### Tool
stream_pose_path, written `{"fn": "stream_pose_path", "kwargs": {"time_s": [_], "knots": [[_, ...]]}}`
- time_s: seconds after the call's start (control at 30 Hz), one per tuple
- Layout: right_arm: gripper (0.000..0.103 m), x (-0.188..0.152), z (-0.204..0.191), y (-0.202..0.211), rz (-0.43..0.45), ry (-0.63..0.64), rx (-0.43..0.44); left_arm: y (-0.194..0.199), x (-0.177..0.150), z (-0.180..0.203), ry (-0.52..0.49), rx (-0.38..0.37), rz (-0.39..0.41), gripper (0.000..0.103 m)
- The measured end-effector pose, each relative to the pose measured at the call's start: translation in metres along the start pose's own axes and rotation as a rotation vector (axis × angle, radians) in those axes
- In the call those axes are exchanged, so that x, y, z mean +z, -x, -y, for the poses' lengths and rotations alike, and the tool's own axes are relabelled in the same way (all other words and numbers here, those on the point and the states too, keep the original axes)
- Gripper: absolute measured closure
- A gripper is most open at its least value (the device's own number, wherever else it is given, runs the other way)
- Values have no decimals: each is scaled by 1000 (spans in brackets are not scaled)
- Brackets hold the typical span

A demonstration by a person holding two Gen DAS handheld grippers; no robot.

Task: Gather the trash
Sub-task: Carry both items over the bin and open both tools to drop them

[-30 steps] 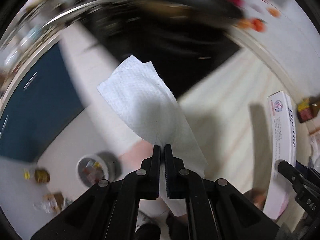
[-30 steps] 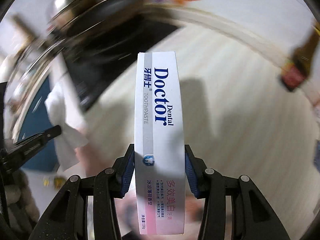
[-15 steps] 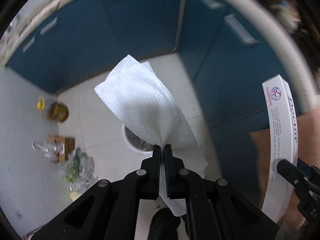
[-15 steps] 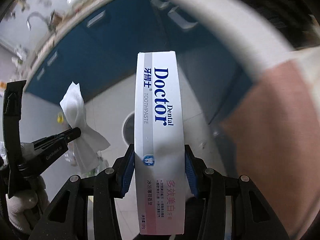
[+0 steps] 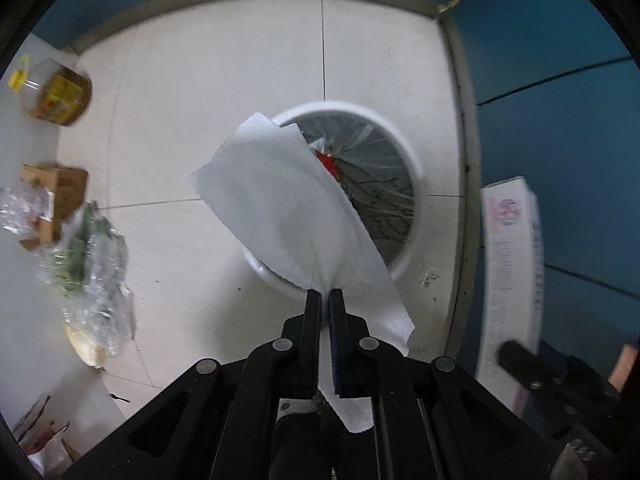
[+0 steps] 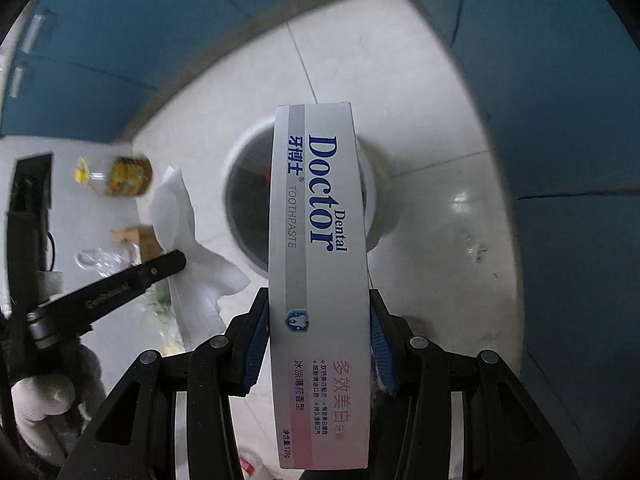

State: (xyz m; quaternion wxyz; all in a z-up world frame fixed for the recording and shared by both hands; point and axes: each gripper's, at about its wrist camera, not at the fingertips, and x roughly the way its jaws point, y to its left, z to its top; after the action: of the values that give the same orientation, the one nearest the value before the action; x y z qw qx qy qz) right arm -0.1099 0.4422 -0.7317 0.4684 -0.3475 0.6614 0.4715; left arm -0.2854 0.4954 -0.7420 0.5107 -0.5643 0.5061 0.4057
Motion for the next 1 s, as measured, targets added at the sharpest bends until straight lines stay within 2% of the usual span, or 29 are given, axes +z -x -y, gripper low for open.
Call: {"fn": "stream_pose_path", "kwargs": {"time_s": [0.07,0.17,0.4,0.43,0.47,0.5,0.53,0.57,0.63,0.67,0.77,1.0], "knots": [[55,16,3,-36,-43,11,-10,-23,10,-5,7,-2,-18,101],[55,24,1,-72,-94,26,-14,-43,19,-6,-5,27,-35,101],[53,46,-5,-106,-174,68,-36,-40,34,-17,34,70,-34,95],[52,48,-5,-107,-177,70,-48,-35,35,-17,44,80,-27,85],[44,51,-4,-106,-184,68,-51,-30,36,-19,45,77,-8,74],[39,50,-5,-108,-186,66,-45,-28,37,-20,47,83,7,37],[31,52,-5,-104,-186,64,-41,-22,37,-21,49,102,26,5],[27,53,-5,-100,-179,67,-52,-17,36,-21,50,114,49,0],[25,54,-7,-92,-171,78,-62,-6,33,-22,59,123,70,0],[17,54,-9,-86,-167,82,-69,-1,29,-24,64,133,79,0],[2,51,-13,-69,-139,106,-96,13,19,-26,78,154,104,0],[0,24,-24,-16,-34,149,-188,57,-21,-26,113,221,183,0]]}}
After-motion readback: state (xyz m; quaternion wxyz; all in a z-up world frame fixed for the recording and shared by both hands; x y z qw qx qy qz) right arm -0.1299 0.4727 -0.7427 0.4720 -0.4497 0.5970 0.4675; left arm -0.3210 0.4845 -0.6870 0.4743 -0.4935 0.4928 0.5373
